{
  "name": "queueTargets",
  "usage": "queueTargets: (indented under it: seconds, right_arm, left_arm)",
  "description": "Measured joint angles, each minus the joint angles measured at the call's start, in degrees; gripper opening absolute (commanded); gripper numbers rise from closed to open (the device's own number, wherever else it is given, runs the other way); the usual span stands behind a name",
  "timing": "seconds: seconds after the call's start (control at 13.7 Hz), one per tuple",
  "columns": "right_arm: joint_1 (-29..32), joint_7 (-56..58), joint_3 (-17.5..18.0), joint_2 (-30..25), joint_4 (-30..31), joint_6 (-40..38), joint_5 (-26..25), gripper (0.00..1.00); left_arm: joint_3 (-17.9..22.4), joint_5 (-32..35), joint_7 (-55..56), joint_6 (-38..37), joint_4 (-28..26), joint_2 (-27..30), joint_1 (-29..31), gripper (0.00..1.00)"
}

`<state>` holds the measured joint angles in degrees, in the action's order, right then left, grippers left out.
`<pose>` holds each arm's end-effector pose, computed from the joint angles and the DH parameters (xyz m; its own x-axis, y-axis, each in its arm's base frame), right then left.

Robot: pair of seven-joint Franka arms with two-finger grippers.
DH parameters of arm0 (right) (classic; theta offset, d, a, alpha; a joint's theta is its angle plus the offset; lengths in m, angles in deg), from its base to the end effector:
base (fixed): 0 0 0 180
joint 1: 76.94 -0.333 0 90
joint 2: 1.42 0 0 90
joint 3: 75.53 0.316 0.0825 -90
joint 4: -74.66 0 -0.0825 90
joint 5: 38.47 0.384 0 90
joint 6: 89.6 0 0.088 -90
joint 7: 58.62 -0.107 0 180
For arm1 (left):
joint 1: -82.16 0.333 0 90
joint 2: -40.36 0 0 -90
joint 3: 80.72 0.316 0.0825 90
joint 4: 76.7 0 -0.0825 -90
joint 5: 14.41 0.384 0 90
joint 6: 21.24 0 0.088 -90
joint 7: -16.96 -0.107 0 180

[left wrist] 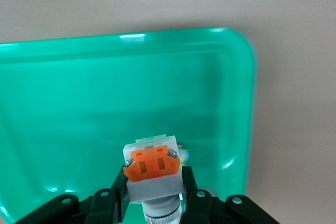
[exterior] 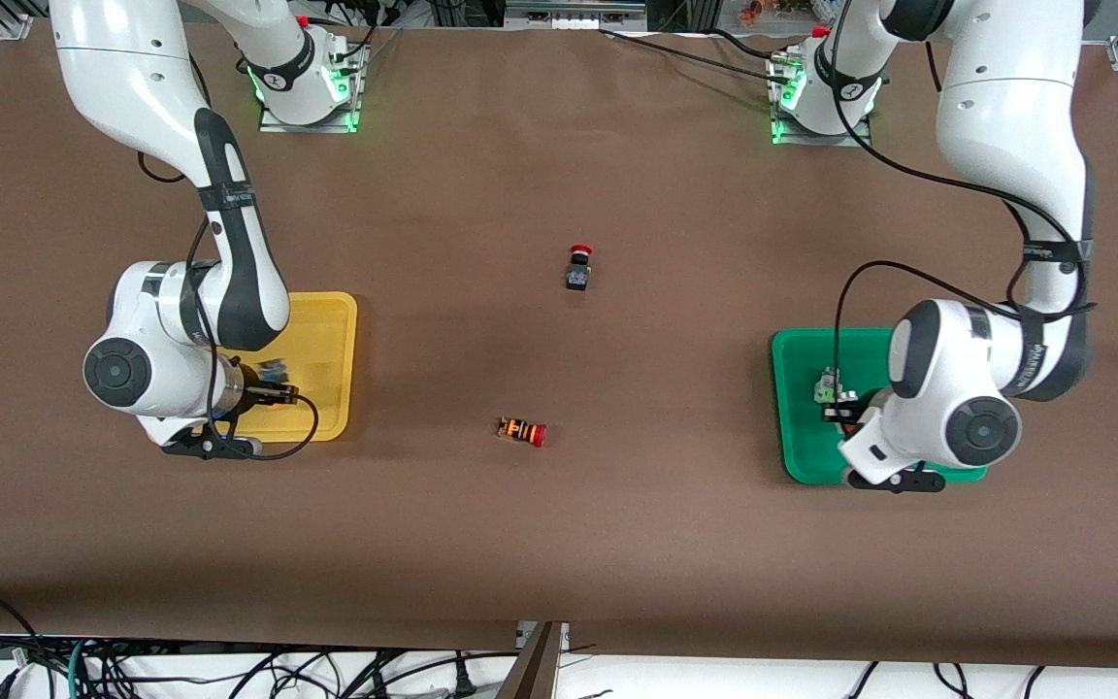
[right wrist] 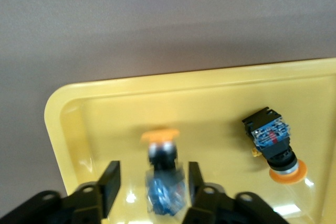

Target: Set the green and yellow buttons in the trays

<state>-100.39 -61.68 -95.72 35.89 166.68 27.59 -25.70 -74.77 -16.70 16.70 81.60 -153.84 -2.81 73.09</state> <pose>0.6690 0.0790 0.2523 0.9843 -0.0692 -0.1622 -0.0632 -0.9971 0.0415 0.6993 -0.0558 0.2579 0.9535 -0.0533 -0.2966 -0.0666 -0.9972 -0.0351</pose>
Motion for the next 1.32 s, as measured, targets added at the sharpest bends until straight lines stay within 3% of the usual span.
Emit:
queueTargets:
  seconds: [0.15, 0.22, 0.29, 0.37, 0.73, 1.02, 1.32]
  right_arm:
    - [0.0, 0.1, 0.0, -0.6, -0.2, -0.8, 0.0, 0.94]
    - [0.1, 0.3, -0.1, -1.5, -0.5, -1.3, 0.0, 0.94]
    - [0.2, 0.5, -0.1, -2.6, -0.8, -1.7, 0.0, 0.94]
    - [0.2, 0.9, -0.1, -4.1, -1.3, -2.7, 0.0, 0.94]
    - [2.1, 2.4, -0.3, -9.9, -12.3, -20.7, 0.0, 0.94]
    - [3.7, 3.1, -0.9, -10.8, -21.7, -30.0, 0.0, 0.94]
    - [3.9, 3.0, -0.7, -14.5, -22.4, -31.6, -0.3, 0.94]
  left_arm:
    - [0.2, 0.3, -9.0, 2.7, -1.7, 0.0, 3.7, 0.12]
    - [0.2, 0.4, -13.1, 5.5, -3.2, 0.0, 5.7, 0.17]
    - [0.2, 0.4, -15.3, 8.4, -5.0, -0.1, 7.0, 0.36]
    - [0.2, 0.4, -16.3, 11.1, -6.8, -0.1, 7.6, 0.99]
    - [-0.5, 0.4, -16.7, 11.8, -7.8, 2.2, 6.6, 1.0]
    - [-2.9, 0.4, -16.4, 2.1, -6.8, 12.8, 5.8, 1.0]
    - [-3.9, 0.4, -15.9, -10.9, -2.5, 21.4, 5.4, 1.0]
